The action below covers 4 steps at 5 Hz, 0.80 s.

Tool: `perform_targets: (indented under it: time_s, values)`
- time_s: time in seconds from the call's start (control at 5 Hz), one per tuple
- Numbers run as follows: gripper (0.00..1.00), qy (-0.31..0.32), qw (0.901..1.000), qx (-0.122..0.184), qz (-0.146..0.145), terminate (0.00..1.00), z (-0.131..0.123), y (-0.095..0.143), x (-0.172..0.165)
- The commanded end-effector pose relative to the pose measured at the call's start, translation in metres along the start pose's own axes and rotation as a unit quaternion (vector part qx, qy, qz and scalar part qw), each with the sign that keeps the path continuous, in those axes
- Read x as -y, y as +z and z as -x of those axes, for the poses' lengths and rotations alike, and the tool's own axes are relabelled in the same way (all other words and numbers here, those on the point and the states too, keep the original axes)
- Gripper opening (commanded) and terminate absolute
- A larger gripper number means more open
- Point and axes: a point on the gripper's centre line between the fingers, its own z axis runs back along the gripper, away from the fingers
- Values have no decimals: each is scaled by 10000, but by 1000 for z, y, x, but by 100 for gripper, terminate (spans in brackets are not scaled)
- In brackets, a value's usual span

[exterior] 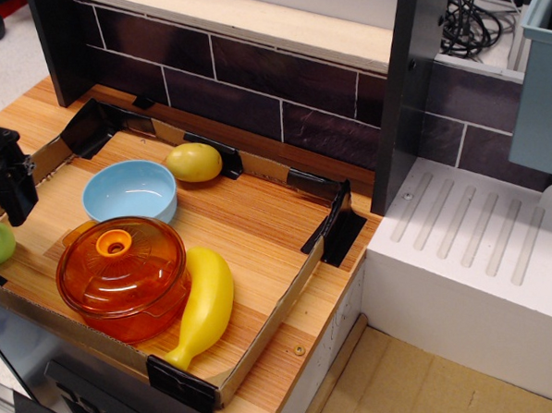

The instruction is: Put pear in bowl

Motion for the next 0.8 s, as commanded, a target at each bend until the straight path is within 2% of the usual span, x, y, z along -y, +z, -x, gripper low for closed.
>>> perform_targets:
  time_s: [0.0, 0.6]
  values:
    - [100, -120, 9995, 256, -143, 0, -13, 0, -18]
    - [100, -150, 9994, 319, -59, 0, -17, -15, -8]
